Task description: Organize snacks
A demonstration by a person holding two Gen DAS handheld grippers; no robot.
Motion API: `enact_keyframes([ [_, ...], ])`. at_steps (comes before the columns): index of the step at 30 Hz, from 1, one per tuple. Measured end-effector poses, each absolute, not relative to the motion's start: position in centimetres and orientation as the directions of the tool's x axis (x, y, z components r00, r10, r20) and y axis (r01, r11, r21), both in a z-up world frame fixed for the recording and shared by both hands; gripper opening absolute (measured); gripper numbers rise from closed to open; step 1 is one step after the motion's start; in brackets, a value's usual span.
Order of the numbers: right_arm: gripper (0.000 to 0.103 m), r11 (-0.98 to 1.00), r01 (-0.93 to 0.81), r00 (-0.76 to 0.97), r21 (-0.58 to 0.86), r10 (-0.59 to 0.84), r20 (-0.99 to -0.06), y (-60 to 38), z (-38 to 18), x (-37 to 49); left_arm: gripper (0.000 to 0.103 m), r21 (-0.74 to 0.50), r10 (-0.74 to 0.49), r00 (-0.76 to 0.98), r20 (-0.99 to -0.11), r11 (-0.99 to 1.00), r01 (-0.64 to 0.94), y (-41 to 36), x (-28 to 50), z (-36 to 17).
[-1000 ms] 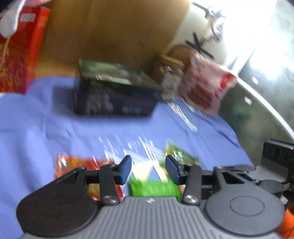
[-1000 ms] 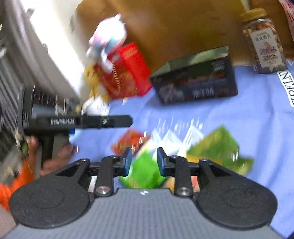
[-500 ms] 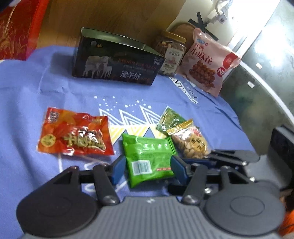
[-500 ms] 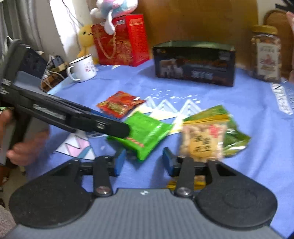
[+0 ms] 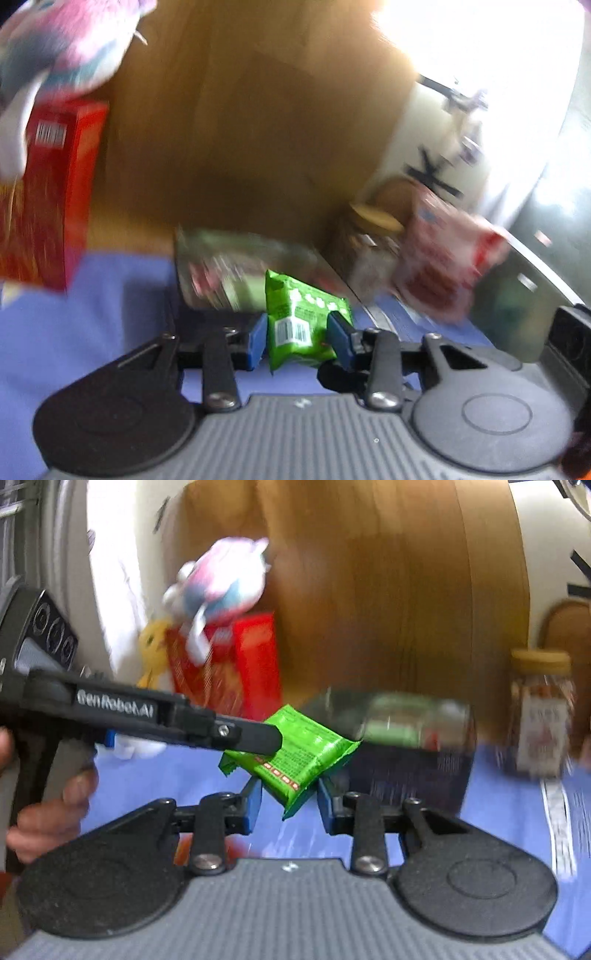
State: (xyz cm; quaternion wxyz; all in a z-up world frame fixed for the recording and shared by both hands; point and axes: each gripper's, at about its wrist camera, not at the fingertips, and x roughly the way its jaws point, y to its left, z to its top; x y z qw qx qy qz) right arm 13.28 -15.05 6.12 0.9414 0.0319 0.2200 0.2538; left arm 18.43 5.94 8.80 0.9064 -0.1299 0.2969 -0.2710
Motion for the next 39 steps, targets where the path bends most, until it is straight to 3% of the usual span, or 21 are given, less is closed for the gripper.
enact_keyframes([
  [4, 0.039, 0.872, -0.419, 0.745, 0.254, 0.49, -0.453, -14.3, 6.2, 20.6, 0.042, -0.357, -0.471, 0.699, -0.539, 0.879, 0.317, 4.9, 24.7, 7.7],
  [8, 0.042, 0.881, -0.376, 0.724, 0.286, 0.472, -0.503, -14.4, 4.8, 22.7, 0.044, -0.292, -0.387, 0.714, -0.584, 0.92, 0.26, 4.8, 26.2, 6.5],
  [15, 0.042, 0.819, -0.328, 0.748, 0.47, 0.53, -0.4, -21.7, 4.3, 14.1, 0.045, -0.358, -0.499, 0.711, -0.495, 0.863, 0.356, 6.2, 19.3, 7.6],
  [23, 0.043, 0.831, -0.236, 0.767, 0.503, 0.477, -0.429, -25.7, 0.0, 0.8, 0.045, -0.516, -0.707, 0.408, -0.577, 0.703, 0.489, 1.2, 11.8, 2.3],
  [29, 0.04, 0.826, -0.267, 0.698, 0.496, 0.521, -0.492, -23.2, -2.1, -0.3, 0.044, -0.562, -0.706, 0.336, -0.623, 0.704, 0.434, 0.3, 8.1, -1.1],
  [34, 0.041, 0.672, -0.275, 0.584, 0.687, 0.685, -0.436, -19.7, -4.0, -0.1, 0.044, -0.527, -0.652, 0.42, -0.631, 0.758, 0.385, 2.3, 7.5, -0.6],
  [39, 0.041, 0.704, -0.406, 0.574, 0.583, 0.692, -0.437, -17.3, -2.3, -1.3, 0.045, -0.492, -0.61, 0.521, -0.597, 0.792, 0.363, 5.6, 6.6, 1.9],
])
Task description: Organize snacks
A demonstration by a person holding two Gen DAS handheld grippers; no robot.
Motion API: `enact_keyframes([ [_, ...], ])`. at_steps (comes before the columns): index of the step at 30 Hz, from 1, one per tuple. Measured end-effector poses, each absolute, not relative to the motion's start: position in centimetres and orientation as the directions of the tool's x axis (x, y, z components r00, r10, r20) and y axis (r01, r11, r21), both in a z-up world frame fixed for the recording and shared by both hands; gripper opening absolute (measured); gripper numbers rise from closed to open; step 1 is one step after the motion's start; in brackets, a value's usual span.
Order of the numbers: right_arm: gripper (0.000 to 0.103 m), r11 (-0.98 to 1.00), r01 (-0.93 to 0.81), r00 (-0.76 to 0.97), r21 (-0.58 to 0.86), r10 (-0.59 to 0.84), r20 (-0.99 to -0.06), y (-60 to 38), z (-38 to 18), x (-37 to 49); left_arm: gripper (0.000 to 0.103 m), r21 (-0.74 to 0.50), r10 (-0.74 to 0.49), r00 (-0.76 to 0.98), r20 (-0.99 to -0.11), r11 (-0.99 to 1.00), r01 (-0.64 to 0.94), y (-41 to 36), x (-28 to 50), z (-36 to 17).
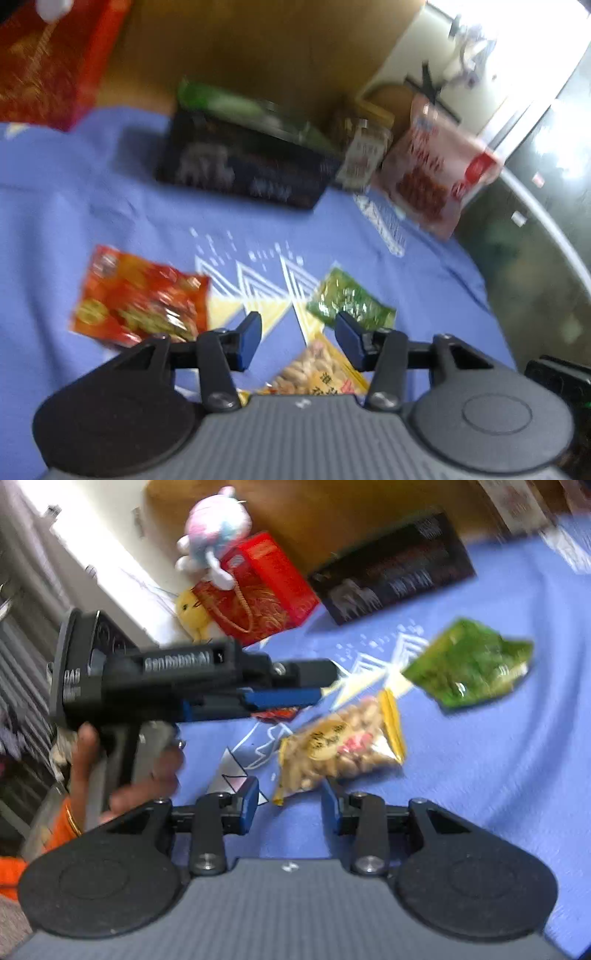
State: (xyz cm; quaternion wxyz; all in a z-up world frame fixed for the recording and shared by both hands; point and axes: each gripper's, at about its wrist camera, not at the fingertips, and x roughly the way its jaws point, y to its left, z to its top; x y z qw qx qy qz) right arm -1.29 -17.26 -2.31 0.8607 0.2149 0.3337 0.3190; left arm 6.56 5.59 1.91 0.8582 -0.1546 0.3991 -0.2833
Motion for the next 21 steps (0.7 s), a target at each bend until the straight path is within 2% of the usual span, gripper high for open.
enact_keyframes([
  [3, 0.041, 0.747, -0.376, 0.646, 0.549, 0.636, -0.423, -19.6, -1.0, -1.5, 0.045, -0.461, -0.576, 0.557, -0.598, 0.816, 0.349, 7.3, 5.2, 2.9],
  [7, 0.041, 0.774, -0.334, 0.676, 0.538, 0.595, -0.435, -21.2, -1.0, -0.8, 0.046, -0.543, -0.613, 0.493, -0.618, 0.786, 0.298, 8.5, 3.9, 1.7],
  [10, 0.041, 0.791, -0.32, 0.67, 0.522, 0.578, -0.466, -21.2, -1.9, 0.2, 0.059, -0.603, -0.636, 0.447, -0.629, 0.762, 0.236, 8.2, 3.2, -0.1],
  [12, 0.041, 0.793, -0.313, 0.647, 0.524, 0.581, -0.493, -20.6, -2.9, 1.1, 0.058, -0.637, -0.653, 0.431, -0.623, 0.743, 0.205, 8.0, 3.0, -1.4],
  [13, 0.04, 0.785, -0.328, 0.646, 0.526, 0.592, -0.482, -20.3, -3.3, 1.2, 0.056, -0.651, -0.658, 0.453, -0.602, 0.732, 0.2, 8.0, 2.7, -1.7],
  [14, 0.033, 0.772, -0.345, 0.627, 0.535, 0.613, -0.48, -19.8, -3.5, 1.2, 0.049, -0.656, -0.658, 0.461, -0.596, 0.73, 0.194, 7.9, 2.6, -1.9],
  [17, 0.025, 0.743, -0.371, 0.593, 0.556, 0.651, -0.474, -18.4, -3.8, 0.6, 0.029, -0.656, -0.646, 0.471, -0.6, 0.735, 0.173, 7.5, 2.8, -2.3],
  [21, 0.023, 0.755, -0.368, 0.619, 0.542, 0.634, -0.463, -18.0, -3.0, 0.0, 0.028, -0.658, -0.657, 0.465, -0.594, 0.729, 0.19, 7.4, 3.7, -1.8],
])
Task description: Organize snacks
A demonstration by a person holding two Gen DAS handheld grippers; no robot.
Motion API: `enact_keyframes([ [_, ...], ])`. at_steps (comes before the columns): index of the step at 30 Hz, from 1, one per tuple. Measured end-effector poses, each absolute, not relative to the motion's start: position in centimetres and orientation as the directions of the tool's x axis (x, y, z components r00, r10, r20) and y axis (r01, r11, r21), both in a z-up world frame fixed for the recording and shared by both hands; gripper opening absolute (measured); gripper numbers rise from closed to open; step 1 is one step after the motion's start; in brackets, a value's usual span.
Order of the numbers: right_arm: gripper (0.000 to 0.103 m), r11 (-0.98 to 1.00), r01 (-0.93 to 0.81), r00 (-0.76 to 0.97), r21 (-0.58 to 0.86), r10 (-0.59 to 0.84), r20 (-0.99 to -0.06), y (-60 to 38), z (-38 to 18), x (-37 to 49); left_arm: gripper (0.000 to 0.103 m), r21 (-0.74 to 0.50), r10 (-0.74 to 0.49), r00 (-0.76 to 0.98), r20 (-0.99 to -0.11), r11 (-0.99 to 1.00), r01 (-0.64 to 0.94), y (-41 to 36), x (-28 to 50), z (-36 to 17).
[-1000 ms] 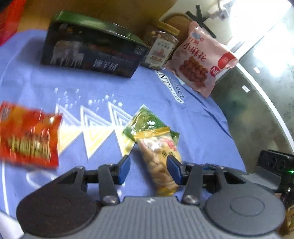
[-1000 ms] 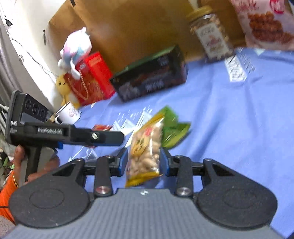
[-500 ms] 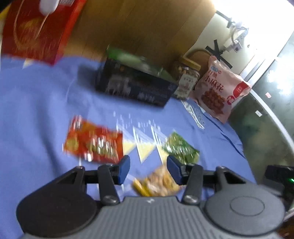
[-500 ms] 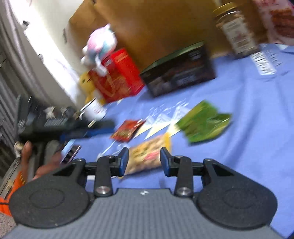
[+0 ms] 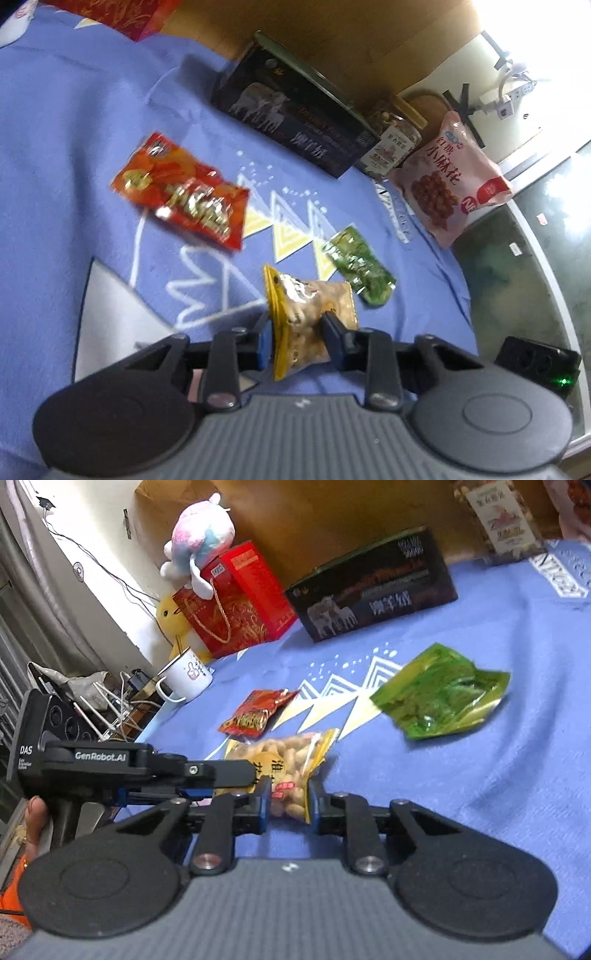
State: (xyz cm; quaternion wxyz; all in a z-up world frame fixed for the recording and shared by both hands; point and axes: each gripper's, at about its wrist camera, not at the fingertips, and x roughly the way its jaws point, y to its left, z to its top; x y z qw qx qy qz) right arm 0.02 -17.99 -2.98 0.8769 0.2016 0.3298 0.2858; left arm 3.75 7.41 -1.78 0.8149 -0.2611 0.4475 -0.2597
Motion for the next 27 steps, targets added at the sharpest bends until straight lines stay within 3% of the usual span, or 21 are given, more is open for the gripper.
enact_keyframes([
  [6, 0.023, 0.772, -0.379, 0.689, 0.51, 0.603, -0.401, -18.7, 0.4, 2.8, 0.028, -0.599, -0.657, 0.515, -0.551, 0.741, 0.303, 5.9, 7.6, 2.8],
  [13, 0.023, 0.84, -0.353, 0.81, 0.411, 0.495, -0.314, -19.9, 5.4, 11.6, 0.029, -0.52, -0.637, 0.6, -0.484, 0.761, 0.388, 2.7, 17.9, 8.0],
  [19, 0.023, 0.89, -0.294, 0.834, 0.348, 0.417, -0.361, -20.3, 5.1, 18.8, 0.031, -0.469, -0.57, 0.621, -0.538, 0.815, 0.341, -0.3, 25.6, 6.9],
  [23, 0.033, 0.942, -0.238, 0.855, 0.238, 0.319, -0.409, -19.5, 3.6, 20.9, 0.036, -0.407, -0.502, 0.632, -0.591, 0.862, 0.304, -2.0, 28.0, 5.1],
  [27, 0.04, 0.948, -0.222, 0.891, 0.229, 0.293, -0.346, -20.9, 4.0, 18.5, 0.037, -0.379, -0.466, 0.666, -0.582, 0.88, 0.285, -0.9, 27.2, 5.4],
])
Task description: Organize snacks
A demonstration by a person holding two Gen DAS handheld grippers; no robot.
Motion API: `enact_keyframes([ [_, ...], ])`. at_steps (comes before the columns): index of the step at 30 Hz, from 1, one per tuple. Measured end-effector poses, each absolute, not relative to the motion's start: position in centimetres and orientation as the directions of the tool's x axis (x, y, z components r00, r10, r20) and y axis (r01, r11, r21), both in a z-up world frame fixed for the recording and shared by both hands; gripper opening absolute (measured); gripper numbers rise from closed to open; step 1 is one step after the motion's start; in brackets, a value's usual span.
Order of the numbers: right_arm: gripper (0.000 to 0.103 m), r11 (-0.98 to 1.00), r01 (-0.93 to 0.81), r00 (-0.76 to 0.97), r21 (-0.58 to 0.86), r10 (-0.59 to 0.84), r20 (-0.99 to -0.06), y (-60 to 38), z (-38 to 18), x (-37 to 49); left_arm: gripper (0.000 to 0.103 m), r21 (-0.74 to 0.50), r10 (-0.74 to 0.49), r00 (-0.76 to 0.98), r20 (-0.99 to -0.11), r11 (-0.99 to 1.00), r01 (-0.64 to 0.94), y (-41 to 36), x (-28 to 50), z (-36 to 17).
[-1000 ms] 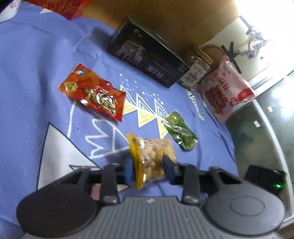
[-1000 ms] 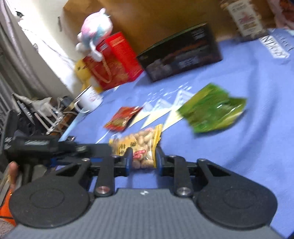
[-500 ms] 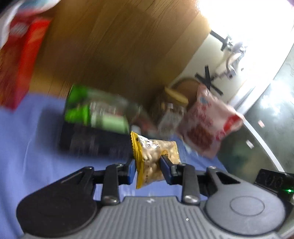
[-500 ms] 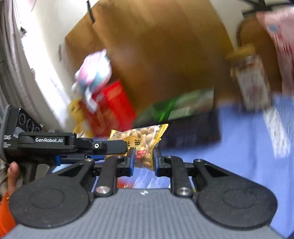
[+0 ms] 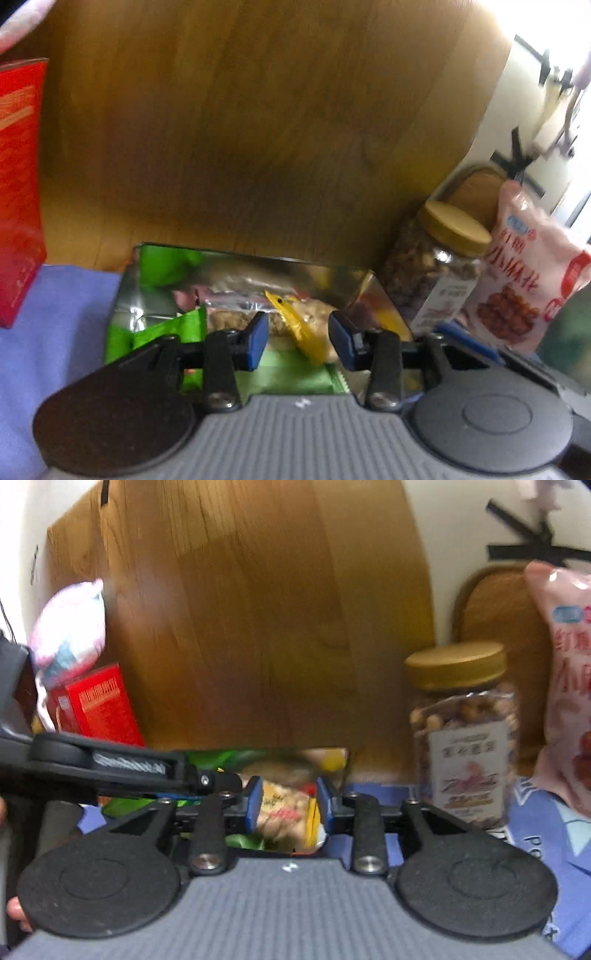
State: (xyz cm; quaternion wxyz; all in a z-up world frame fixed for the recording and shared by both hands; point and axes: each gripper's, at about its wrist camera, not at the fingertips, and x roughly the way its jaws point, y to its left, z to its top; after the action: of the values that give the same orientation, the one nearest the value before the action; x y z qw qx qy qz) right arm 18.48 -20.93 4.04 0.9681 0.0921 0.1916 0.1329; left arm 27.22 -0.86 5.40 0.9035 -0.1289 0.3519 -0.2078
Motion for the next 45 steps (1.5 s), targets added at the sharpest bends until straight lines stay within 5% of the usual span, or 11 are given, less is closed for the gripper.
enact_keyframes([
  [7, 0.041, 0.868, -0.215, 0.807, 0.448, 0.416, -0.419, -26.7, 1.2, 10.3, 0.037, -0.463, -0.586, 0.636, -0.502, 0.803, 0.375, 1.7, 19.4, 7.2],
  [16, 0.041, 0.788, -0.063, 0.779, 0.612, 0.422, -0.463, -28.5, -3.3, 1.3, 0.042, -0.554, -0.682, 0.341, -0.647, 0.728, 0.404, -3.5, 15.3, -0.2],
  [22, 0.04, 0.805, -0.088, 0.784, 0.586, 0.419, -0.457, -25.8, -3.5, 1.6, 0.043, -0.635, -0.722, 0.339, -0.603, 0.692, 0.345, -2.5, 12.9, -1.5],
  [24, 0.023, 0.79, -0.1, 0.759, 0.604, 0.453, -0.468, -25.1, -3.8, 2.3, 0.043, -0.674, -0.733, 0.336, -0.591, 0.678, 0.293, -1.4, 12.4, -1.9],
  [25, 0.022, 0.787, -0.106, 0.761, 0.608, 0.458, -0.46, -25.0, -3.9, 2.4, 0.043, -0.688, -0.737, 0.343, -0.582, 0.671, 0.276, -0.7, 12.0, -2.0],
  [27, 0.019, 0.77, -0.115, 0.755, 0.628, 0.479, -0.448, -24.7, -4.1, 2.5, 0.039, -0.704, -0.742, 0.356, -0.569, 0.663, 0.255, 0.4, 11.3, -2.3],
  [29, 0.018, 0.742, -0.108, 0.752, 0.662, 0.496, -0.434, -24.8, -4.2, 2.8, 0.025, -0.696, -0.724, 0.377, -0.578, 0.678, 0.235, 0.7, 11.1, -2.4],
  [33, 0.017, 0.73, -0.147, 0.764, 0.668, 0.512, -0.392, -24.3, -2.4, 3.4, 0.025, -0.721, -0.732, 0.417, -0.539, 0.657, 0.22, 2.0, 11.4, -0.7],
  [45, 0.017, 0.828, -0.315, 0.841, 0.464, 0.47, -0.268, -19.8, 6.0, 16.1, 0.026, -0.561, -0.594, 0.644, -0.481, 0.774, 0.295, 2.8, 21.2, 9.7],
])
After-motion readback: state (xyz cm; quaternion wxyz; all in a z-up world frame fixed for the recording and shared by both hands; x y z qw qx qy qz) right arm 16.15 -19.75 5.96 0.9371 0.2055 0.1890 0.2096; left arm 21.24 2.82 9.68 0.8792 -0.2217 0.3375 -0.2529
